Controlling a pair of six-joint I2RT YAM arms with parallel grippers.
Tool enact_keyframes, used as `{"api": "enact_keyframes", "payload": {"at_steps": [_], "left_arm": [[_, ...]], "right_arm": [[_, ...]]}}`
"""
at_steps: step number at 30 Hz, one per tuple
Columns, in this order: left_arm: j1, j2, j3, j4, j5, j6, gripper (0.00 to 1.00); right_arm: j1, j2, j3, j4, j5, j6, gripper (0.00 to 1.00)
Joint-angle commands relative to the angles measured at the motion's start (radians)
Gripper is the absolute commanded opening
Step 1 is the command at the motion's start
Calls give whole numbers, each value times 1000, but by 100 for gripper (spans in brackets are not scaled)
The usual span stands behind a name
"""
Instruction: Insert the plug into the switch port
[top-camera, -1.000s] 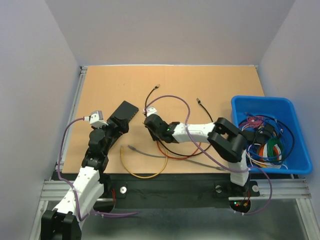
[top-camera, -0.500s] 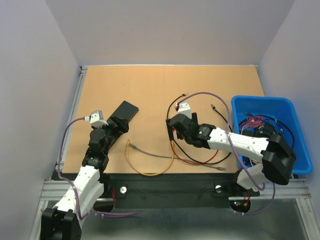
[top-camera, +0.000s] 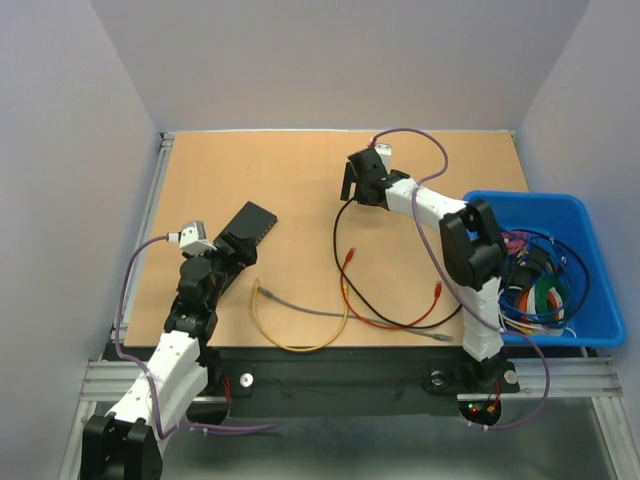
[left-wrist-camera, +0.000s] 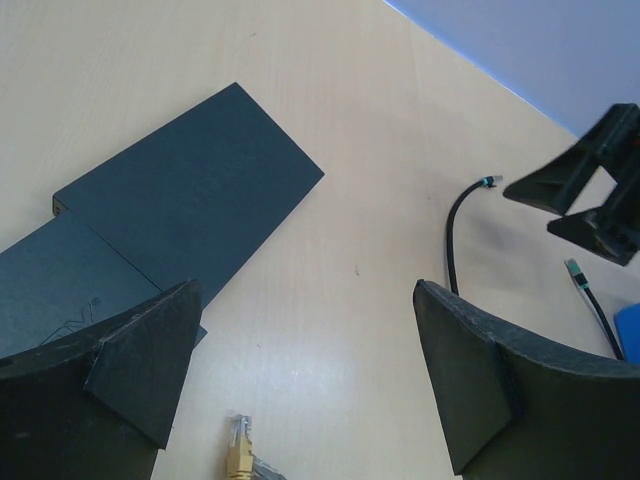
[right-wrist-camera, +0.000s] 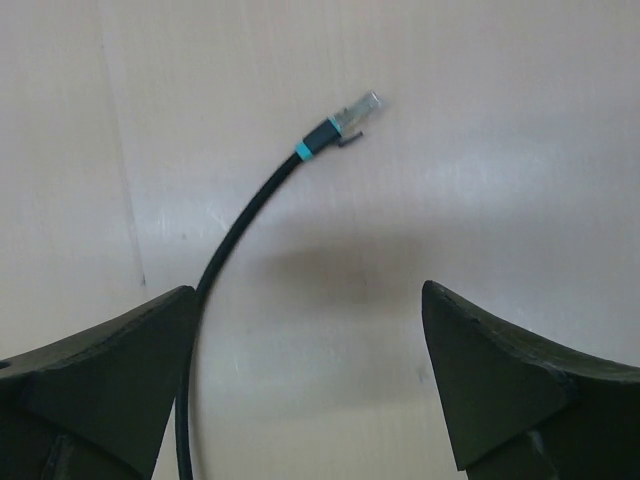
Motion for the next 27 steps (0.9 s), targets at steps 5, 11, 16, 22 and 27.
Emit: {"api": "enact_keyframes", "payload": {"at_steps": [5,11,16,22,27], "left_arm": [[-10,16,16,45,-8,8,99],[-10,37,22,48,-8,7,99],[-10,36,20,48,-9,7,99],[-10,37,20,48,-11,7,99],[-10,39,22,48,-11,7,99]], "right_arm": [[-66,203,254,1,-85,-15,95],[-71,257,297,-18,-70,-5,88],[-71,303,308,-19,-83,5,70],[-69,345,329,-18,-139,25,44],[-48,368,363,-18,-191,11,9]]}}
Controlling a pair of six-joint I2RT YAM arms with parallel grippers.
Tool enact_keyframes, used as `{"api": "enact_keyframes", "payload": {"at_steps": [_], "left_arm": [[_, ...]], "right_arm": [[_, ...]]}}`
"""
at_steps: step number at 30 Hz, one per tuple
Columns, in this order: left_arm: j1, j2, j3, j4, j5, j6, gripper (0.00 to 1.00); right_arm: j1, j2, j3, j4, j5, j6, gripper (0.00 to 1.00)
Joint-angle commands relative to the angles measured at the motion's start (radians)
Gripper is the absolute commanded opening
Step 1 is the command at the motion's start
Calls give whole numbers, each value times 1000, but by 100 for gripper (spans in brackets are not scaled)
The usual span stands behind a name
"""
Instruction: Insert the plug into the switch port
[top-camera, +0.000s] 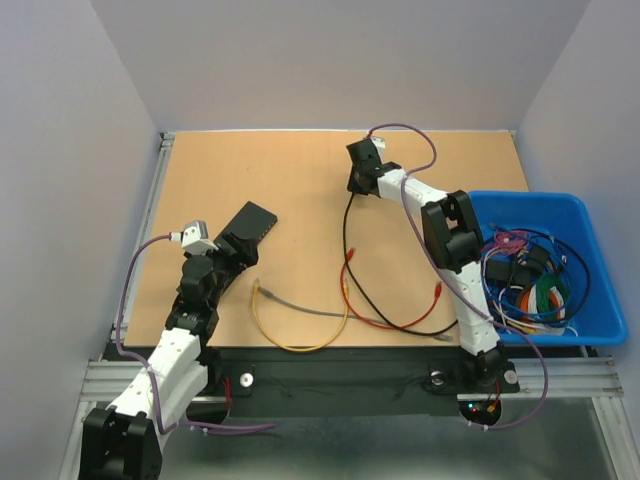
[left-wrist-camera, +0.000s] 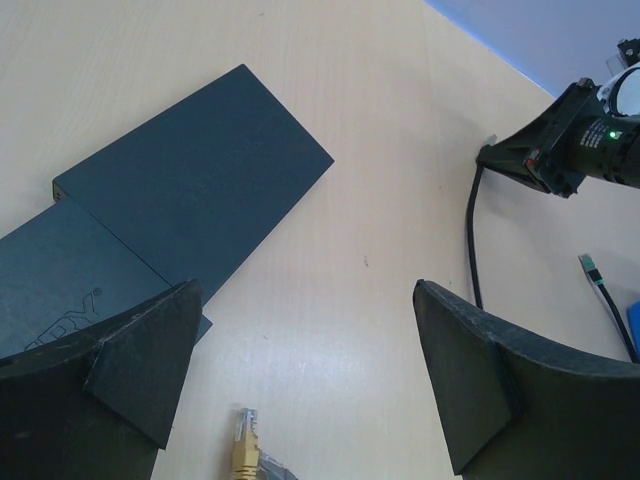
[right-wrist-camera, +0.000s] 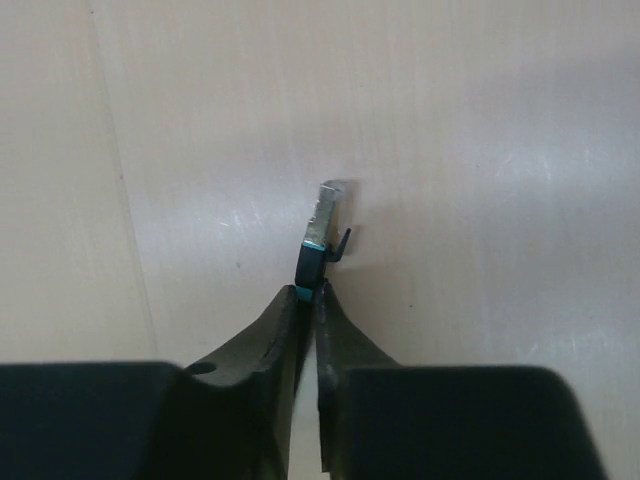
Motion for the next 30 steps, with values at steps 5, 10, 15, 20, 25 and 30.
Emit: {"api": "enact_keyframes", "payload": {"at_steps": [5,10,15,20,25,30], "left_arm": [[-7,-10,20,44,-7,12,99],[-7,-86,5,43,21,32,99],[-5,-269,-26,-6,-7,35,99],[-5,-347,-29,10,131,-15,97],[-7,-344,2,76,290,-97,94],[-7,-312,49,110,357,-178,93]], "right_arm": [[93,28,78,-18,-83,-62,0],[147,-79,104,2,-165,-135,0],[236,-245,49,43,-203,-272,0],[319,-505,-294,207,-287,-318,0],[352,-726,-635,439,-503,-289,0],[431,-834,-764,505,-518,-293,0]]}}
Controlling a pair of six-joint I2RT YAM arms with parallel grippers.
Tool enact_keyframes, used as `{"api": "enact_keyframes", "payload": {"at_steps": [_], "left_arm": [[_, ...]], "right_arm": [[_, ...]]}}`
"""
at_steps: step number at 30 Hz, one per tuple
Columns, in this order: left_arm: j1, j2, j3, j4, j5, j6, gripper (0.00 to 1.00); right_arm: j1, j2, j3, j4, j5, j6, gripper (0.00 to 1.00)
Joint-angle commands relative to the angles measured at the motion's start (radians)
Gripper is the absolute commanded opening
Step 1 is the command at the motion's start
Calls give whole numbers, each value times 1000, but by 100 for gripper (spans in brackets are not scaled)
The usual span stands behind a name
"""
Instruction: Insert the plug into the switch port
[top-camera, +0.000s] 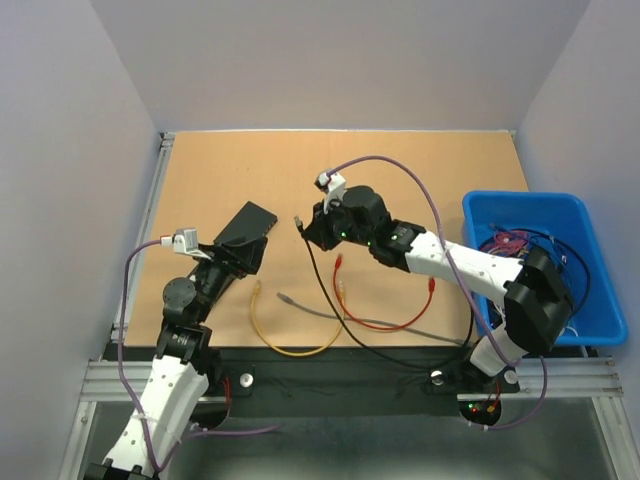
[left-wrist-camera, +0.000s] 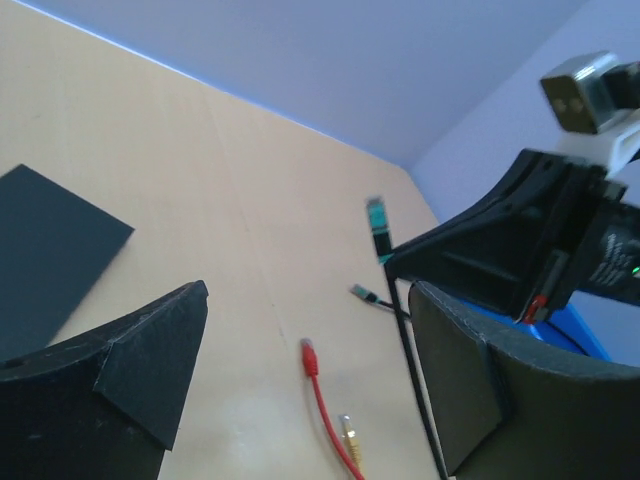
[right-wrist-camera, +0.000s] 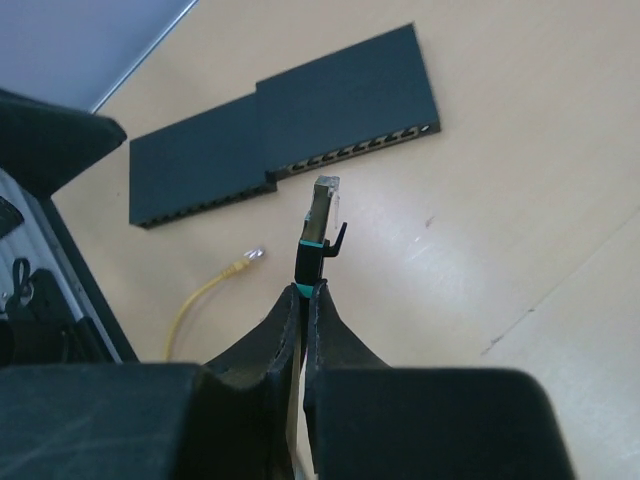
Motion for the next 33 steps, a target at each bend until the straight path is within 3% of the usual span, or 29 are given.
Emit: {"api": "enact_keyframes", "payload": {"at_steps": [1,10,17,28,31,33], "left_arm": [[-1,20,66,104,113,-88,92],[-4,137,49,179,179,-143,89],[-9,214,36,216,194,-150,76],[-23,313,20,264,205,-144,70],[-27,340,14,279,208,-140,65],[-33,355,11,293,210,-140,56]], "right_arm": [[64,-42,-48,117,-69,-19,0],[128,-42,-54,120,-8,-18,0],[156,-26,-32,120,24,-15,0],[185,3,-14,121,53,-11,0],[187,7,-9,123,60,-11,0],[190,7,-6,123,67,-11,0]]}}
